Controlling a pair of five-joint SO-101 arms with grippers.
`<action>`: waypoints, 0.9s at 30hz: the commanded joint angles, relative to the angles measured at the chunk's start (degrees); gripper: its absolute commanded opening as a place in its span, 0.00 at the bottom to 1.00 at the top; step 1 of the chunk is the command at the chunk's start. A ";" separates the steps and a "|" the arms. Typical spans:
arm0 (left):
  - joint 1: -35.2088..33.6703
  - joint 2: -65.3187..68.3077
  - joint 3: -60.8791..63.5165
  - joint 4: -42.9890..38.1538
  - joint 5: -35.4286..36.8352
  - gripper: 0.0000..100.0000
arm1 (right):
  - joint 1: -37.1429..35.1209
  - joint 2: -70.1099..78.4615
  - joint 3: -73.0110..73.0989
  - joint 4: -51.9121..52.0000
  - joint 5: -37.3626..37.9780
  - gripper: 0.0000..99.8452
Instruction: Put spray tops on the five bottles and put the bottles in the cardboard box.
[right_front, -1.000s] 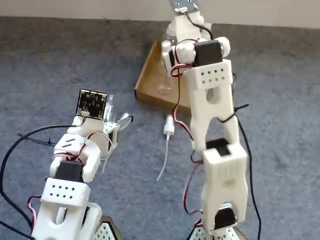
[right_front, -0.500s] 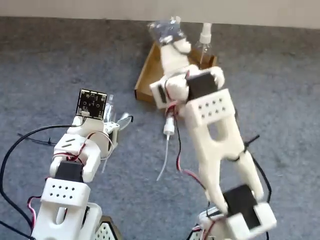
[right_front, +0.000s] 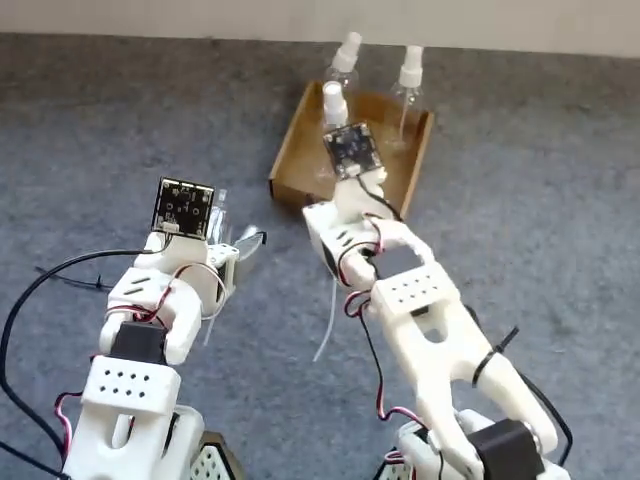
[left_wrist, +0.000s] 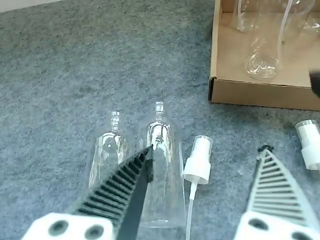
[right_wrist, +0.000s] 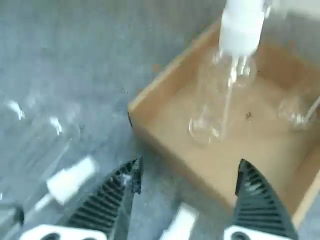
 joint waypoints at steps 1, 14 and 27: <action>-0.40 0.04 -0.22 -0.53 -0.44 0.29 | 1.01 3.56 0.04 -9.45 -1.14 0.28; -0.31 0.04 1.89 -3.52 -0.44 0.29 | 4.09 21.76 -13.32 -14.37 -1.05 0.33; -0.31 0.04 2.07 -3.52 -0.44 0.29 | 3.91 29.49 -21.76 -14.46 -1.32 0.34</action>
